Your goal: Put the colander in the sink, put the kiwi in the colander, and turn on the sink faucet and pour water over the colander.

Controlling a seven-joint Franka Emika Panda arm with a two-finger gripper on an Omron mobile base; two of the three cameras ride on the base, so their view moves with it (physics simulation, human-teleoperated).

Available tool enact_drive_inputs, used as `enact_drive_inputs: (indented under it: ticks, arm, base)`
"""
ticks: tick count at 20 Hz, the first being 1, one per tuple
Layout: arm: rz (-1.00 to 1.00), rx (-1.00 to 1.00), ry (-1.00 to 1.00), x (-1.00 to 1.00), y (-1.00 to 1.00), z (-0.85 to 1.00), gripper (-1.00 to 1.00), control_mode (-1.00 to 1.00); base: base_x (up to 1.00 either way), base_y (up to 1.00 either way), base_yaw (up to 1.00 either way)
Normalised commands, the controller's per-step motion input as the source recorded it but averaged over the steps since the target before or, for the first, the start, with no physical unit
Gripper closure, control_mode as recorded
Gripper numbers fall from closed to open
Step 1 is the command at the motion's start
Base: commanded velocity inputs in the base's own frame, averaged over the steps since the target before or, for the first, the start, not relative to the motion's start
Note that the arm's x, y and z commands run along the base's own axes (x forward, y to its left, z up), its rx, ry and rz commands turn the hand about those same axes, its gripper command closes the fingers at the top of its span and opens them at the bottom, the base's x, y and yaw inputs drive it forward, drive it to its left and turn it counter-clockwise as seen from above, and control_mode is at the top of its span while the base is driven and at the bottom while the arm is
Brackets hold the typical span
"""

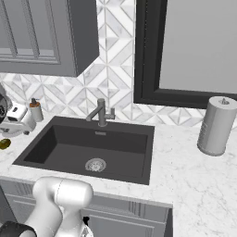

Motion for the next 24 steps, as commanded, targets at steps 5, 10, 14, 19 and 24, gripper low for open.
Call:
enact_drive_inputs:
  ticks: [5, 10, 14, 19, 24]
  arm:
    - [-0.11, 0.00, 0.00, 0.20, 0.79, -0.06, -1.00, -1.00]
    - [-0.05, 0.09, 0.00, 0.44, 0.20, -0.22, -1.00, -1.00]
    - [-0.03, 0.13, 0.00, 0.39, 0.23, -0.30, -1.00, -1.00]
    - [-0.07, 0.07, 0.00, 0.17, 0.44, -0.40, -1.00, -1.00]
    - [-0.06, 0.01, 0.00, 0.14, 0.42, -0.18, -1.00, -1.00]
  base:
    - [0.00, 0.00, 0.00]
    - [0.00, 0.00, 0.00]
    - [0.00, 0.00, 0.00]
    - [0.00, 0.00, 0.00]
    - [0.00, 0.00, 0.00]
